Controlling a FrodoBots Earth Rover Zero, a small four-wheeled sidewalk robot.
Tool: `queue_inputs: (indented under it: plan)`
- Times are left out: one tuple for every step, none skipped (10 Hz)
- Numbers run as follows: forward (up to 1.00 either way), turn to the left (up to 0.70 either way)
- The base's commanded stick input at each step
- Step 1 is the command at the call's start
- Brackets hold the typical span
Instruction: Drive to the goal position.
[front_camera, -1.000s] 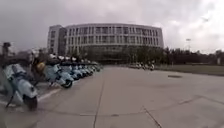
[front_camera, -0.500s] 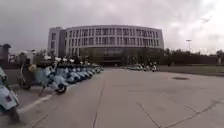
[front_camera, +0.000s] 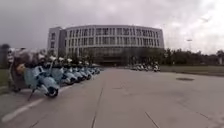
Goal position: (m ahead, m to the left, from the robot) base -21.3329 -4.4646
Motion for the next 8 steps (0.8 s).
queue_inputs:
  plan:
    - [0.70, 0.00]
    - [0.70, 0.00]
    - [0.70, 0.00]
    - [0.70, 0.00]
    - [0.70, 0.00]
    - [0.70, 0.00]
    - [0.70, -0.04]
    - [0.70, -0.19]
